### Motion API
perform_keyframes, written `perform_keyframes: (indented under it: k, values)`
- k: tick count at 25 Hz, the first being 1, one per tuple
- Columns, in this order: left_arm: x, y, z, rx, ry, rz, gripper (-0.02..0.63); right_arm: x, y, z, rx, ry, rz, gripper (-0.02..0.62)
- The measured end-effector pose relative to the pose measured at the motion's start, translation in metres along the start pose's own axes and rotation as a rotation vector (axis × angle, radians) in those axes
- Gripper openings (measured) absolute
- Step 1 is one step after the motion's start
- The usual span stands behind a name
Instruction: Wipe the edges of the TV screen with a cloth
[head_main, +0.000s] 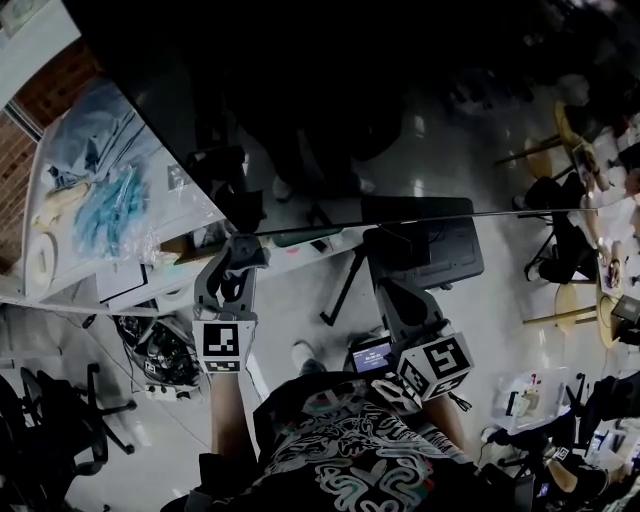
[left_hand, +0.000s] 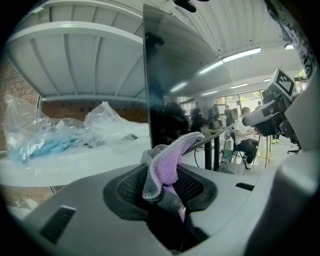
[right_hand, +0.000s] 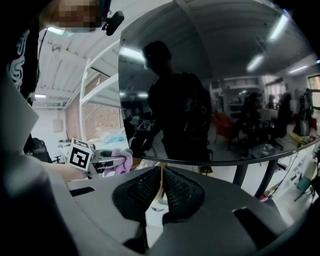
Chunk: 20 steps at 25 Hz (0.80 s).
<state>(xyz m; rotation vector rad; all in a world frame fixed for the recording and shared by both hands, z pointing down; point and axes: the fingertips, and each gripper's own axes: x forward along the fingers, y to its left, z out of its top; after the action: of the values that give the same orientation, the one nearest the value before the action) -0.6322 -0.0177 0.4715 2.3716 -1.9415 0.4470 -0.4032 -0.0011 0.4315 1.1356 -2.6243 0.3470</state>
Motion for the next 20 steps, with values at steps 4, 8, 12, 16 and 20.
perform_keyframes:
  k: [4,8,12,16,20]
  values:
    - [0.0014,-0.0003,-0.0003,-0.005,0.007,-0.004,0.153,0.0002,0.0006,-0.0003,0.002,0.0,0.0,0.037]
    - [0.0029,0.0005,-0.001,-0.01,0.014,-0.007,0.153,0.0014,0.0014,-0.0013,0.0,0.005,0.002,0.035]
    - [0.0038,0.0,-0.0025,-0.054,0.027,-0.006,0.153,0.0009,0.0014,-0.003,0.002,0.008,-0.001,0.037]
    - [0.0032,-0.0024,-0.0007,-0.072,0.017,-0.005,0.153,-0.0029,0.0023,-0.0066,0.0,0.013,0.002,0.037]
    - [0.0037,-0.0039,0.0024,-0.087,0.008,-0.002,0.153,-0.0061,0.0032,-0.008,0.002,0.018,0.004,0.037]
